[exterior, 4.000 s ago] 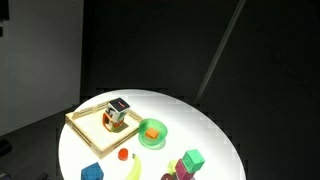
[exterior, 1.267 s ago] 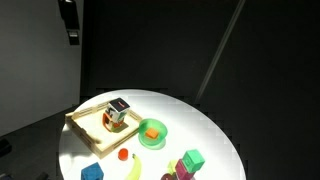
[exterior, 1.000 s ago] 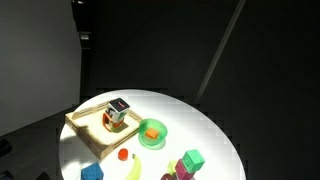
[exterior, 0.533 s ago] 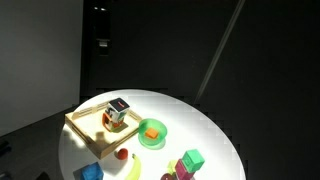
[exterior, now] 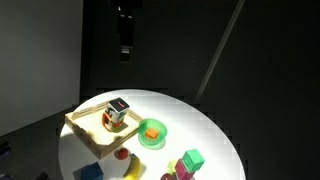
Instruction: Pick up the lime green block and put it on the blue block
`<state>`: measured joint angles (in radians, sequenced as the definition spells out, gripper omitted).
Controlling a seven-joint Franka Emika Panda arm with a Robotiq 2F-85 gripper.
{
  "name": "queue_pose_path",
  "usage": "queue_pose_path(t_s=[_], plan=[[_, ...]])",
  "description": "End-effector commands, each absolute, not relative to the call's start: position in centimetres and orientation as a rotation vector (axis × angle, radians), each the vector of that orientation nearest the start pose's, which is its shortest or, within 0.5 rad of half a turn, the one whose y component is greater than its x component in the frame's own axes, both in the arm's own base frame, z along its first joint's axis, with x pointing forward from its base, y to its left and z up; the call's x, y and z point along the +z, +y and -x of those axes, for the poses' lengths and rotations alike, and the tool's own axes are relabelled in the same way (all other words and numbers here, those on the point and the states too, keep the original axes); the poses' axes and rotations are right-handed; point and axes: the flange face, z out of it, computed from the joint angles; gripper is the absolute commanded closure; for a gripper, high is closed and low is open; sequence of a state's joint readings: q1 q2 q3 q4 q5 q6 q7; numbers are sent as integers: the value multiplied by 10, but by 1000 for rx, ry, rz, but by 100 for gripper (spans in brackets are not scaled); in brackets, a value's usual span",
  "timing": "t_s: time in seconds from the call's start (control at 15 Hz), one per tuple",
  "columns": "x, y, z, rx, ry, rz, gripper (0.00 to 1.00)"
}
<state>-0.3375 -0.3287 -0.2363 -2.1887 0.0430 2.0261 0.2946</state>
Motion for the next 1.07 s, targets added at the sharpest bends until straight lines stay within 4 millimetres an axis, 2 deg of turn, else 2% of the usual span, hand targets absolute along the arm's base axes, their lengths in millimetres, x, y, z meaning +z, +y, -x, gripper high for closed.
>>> queue_pose_path(t_s=[0.0, 0.4, 1.0], plan=[[537, -290, -411, -253, 1386, 2720, 0], [516, -324, -428, -219, 1445, 2716, 0], [454, -355, -450, -246, 1477, 2743, 0]])
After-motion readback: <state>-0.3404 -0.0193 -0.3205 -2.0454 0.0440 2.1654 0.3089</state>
